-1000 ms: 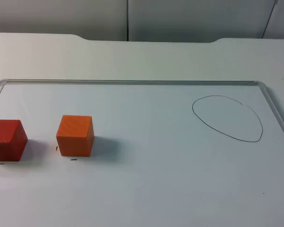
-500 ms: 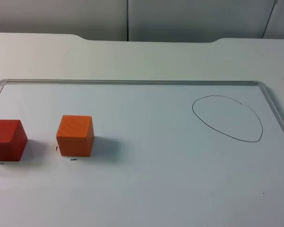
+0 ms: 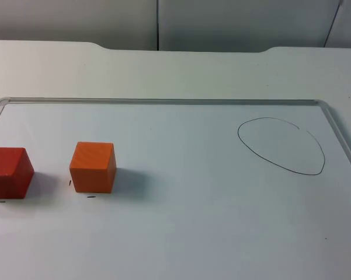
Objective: Pick up one cube with the left hand and another cube with the right hand. First place the cube in the right hand at the target position, then stack the cube in the left hand on top.
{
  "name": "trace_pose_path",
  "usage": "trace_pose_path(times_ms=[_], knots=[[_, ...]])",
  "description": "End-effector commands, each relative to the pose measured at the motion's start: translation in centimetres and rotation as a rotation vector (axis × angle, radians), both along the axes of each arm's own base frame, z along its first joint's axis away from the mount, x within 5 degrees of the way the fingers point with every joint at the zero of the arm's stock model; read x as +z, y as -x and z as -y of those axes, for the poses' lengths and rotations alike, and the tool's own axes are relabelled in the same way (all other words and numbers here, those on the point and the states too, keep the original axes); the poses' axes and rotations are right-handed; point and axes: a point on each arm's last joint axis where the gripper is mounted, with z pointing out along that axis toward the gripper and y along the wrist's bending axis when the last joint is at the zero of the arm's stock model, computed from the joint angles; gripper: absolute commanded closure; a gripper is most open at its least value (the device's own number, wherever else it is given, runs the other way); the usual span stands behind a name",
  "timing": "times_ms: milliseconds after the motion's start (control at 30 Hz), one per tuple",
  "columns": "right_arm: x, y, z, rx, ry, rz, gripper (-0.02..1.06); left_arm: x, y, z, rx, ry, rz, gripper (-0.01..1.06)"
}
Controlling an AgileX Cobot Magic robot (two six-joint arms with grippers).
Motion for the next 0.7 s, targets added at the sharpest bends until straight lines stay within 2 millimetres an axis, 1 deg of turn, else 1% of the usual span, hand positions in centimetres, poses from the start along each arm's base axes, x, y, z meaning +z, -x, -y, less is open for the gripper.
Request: trace_pose_path(times_ms=[0, 67, 100, 133, 167, 200, 233, 267, 300, 367, 433, 467, 533, 600, 633, 667], knots=[[1.1, -2.2, -1.6, 0.078, 0.021, 0.029, 0.06, 0.0, 0.0, 0.1, -0.001, 0.013, 0.01, 0.0], [1.7, -4.9, -4.0, 0.146, 0.049, 0.053, 0.06, 0.0, 0.0, 0.1, -0.001, 0.013, 0.01, 0.0], [1.6, -6.0, -5.5, 0.188, 0.066, 0.054, 0.06, 0.0, 0.0, 0.1, -0.001, 0.013, 0.01, 0.0], [1.6, -6.0, -5.5, 0.188, 0.066, 0.054, 0.06, 0.0, 0.0, 0.1, -0.001, 0.013, 0.01, 0.0], [1.9, -6.7, -7.1, 0.231, 0.079, 0.072, 0.06, 0.0, 0.0, 0.1, -0.001, 0.013, 0.01, 0.0], [1.9, -7.6, -8.6, 0.264, 0.1, 0.079, 0.06, 0.0, 0.0, 0.1, -0.001, 0.013, 0.01, 0.0], [1.2, -8.7, -11.3, 0.315, 0.131, 0.077, 0.06, 0.0, 0.0, 0.1, -0.001, 0.013, 0.01, 0.0], [1.0, -9.0, -13.0, 0.347, 0.154, 0.086, 0.06, 0.0, 0.0, 0.1, -0.001, 0.013, 0.01, 0.0], [1.0, -9.0, -13.0, 0.347, 0.154, 0.086, 0.06, 0.0, 0.0, 0.1, -0.001, 0.013, 0.01, 0.0], [-0.4, -9.8, -16.3, 0.415, 0.225, 0.084, 0.06, 0.0, 0.0, 0.1, -0.001, 0.013, 0.01, 0.0], [-2.4, -10.1, -19.3, 0.486, 0.288, 0.053, 0.06, 0.0, 0.0, 0.1, -0.001, 0.013, 0.01, 0.0], [-2.4, -10.1, -19.3, 0.486, 0.288, 0.053, 0.06, 0.0, 0.0, 0.1, -0.001, 0.013, 0.01, 0.0], [-5.2, -10.0, -22.3, 0.56, 0.328, -0.013, 0.06, 0.0, 0.0, 0.1, -0.001, 0.013, 0.01, 0.0], [-8.2, -10.0, -24.3, 0.615, 0.383, -0.086, 0.06, 0.0, 0.0, 0.1, -0.001, 0.013, 0.01, 0.0], [-8.2, -10.0, -24.3, 0.615, 0.383, -0.086, 0.06, 0.0, 0.0, 0.1, -0.001, 0.013, 0.01, 0.0], [-10.6, -10.0, -25.6, 0.646, 0.451, -0.127, 0.06, 0.0, 0.0, 0.1, -0.001, 0.013, 0.01, 0.0]])
